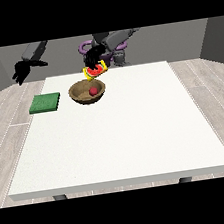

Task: Pick the cup and pour the ball into the bowl, then pick the bowl and place it on the pad

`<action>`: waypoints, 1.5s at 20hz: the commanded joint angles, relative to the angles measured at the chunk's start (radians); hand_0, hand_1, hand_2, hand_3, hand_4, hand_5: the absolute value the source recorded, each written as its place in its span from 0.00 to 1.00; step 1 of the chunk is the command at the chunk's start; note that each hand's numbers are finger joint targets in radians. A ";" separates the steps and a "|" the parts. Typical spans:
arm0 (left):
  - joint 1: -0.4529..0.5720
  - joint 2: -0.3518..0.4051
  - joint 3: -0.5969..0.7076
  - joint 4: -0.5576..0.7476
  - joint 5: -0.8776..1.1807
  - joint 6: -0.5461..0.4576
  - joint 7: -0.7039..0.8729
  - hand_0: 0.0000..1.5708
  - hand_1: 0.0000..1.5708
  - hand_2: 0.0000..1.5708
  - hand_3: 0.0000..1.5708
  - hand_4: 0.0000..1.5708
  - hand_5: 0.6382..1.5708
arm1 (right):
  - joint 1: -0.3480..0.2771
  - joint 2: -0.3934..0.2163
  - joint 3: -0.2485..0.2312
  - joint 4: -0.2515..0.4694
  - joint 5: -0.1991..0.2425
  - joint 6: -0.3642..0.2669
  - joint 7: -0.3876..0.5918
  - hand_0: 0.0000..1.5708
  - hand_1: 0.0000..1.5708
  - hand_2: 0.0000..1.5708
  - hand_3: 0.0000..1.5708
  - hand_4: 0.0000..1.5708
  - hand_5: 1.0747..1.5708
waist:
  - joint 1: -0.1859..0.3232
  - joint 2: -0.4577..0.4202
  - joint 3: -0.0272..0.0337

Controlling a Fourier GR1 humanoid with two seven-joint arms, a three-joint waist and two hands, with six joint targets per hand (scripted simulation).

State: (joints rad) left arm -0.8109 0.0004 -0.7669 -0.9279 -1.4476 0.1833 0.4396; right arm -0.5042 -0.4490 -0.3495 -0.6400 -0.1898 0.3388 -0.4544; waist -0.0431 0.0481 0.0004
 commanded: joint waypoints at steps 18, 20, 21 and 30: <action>-0.033 0.032 0.242 -0.185 0.044 -0.051 -0.137 0.00 0.00 1.00 1.00 0.81 0.87 | 0.050 0.010 -0.017 0.074 -0.034 0.027 0.041 0.00 0.00 0.00 0.00 0.31 0.98 | 0.139 -0.018 -0.0032; -0.015 0.050 0.330 -0.227 0.126 -0.008 -0.152 0.23 0.23 1.00 1.00 0.63 0.98 | 0.022 0.017 -0.029 0.070 -0.039 -0.039 0.077 0.00 0.00 0.00 0.00 0.30 0.97 | 0.191 -0.047 -0.0052; 0.000 0.105 0.371 -0.234 0.148 0.053 -0.180 0.26 0.26 1.00 1.00 0.64 0.99 | 0.014 -0.003 -0.046 0.065 -0.056 -0.019 0.066 0.00 0.00 0.00 0.00 0.30 0.97 | 0.207 0.003 -0.0045; 0.109 0.020 0.650 -0.318 0.668 0.081 -0.400 0.75 0.75 0.89 0.72 0.49 0.96 | -0.021 0.039 -0.059 0.030 -0.073 -0.078 0.047 0.00 0.00 0.00 0.00 0.16 0.99 | 0.240 0.156 -0.0048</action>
State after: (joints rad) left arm -0.7375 0.0506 -0.2248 -1.2078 -0.9778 0.2527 0.1237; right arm -0.5229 -0.4313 -0.4051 -0.6011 -0.2552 0.2724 -0.3973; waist 0.1825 0.1465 -0.0047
